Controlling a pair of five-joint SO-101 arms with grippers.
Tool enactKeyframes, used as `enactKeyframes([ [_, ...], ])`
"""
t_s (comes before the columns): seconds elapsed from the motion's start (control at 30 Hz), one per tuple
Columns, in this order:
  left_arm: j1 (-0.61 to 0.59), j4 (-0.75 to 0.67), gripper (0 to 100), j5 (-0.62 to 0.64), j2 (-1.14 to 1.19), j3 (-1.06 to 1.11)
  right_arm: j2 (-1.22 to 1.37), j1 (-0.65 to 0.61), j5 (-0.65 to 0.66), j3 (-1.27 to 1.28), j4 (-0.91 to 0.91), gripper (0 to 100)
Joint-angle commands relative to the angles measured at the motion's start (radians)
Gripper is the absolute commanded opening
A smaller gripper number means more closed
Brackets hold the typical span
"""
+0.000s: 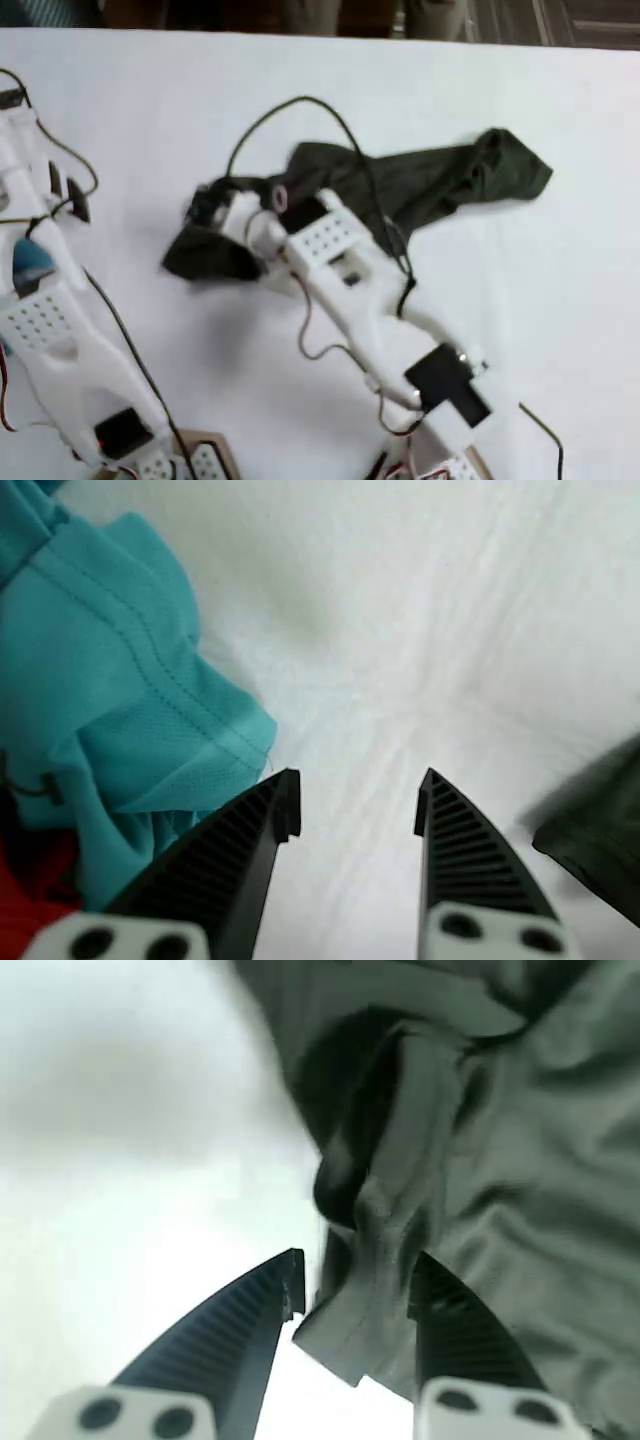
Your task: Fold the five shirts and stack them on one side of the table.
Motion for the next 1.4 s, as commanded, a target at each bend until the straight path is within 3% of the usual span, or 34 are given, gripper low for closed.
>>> enactKeyframes([
  [0.0, -0.008, 0.012, 22, -0.005, -0.011, -0.012, -0.061, 0.004, -0.006, 0.021, -0.010, 17.3],
  [0.33, -0.009, 0.012, 22, -0.005, -0.009, -0.012, -0.142, -0.005, -0.008, 0.189, -0.005, 17.3],
  [0.67, -0.009, 0.012, 22, -0.005, -0.003, -0.008, -0.541, -0.004, -0.037, 0.631, -0.305, 10.3],
  [0.83, -0.009, 0.012, 22, -0.005, -0.003, -0.002, -0.536, -0.067, -0.087, 0.684, -0.306, 14.9],
  [1.03, -0.009, 0.012, 22, -0.005, -0.003, -0.002, -0.496, -0.217, -0.092, 0.684, -0.309, 12.4],
  [1.37, -0.009, 0.012, 22, -0.006, -0.002, -0.002, -0.374, -0.219, -0.081, 0.683, -0.395, 14.6],
])
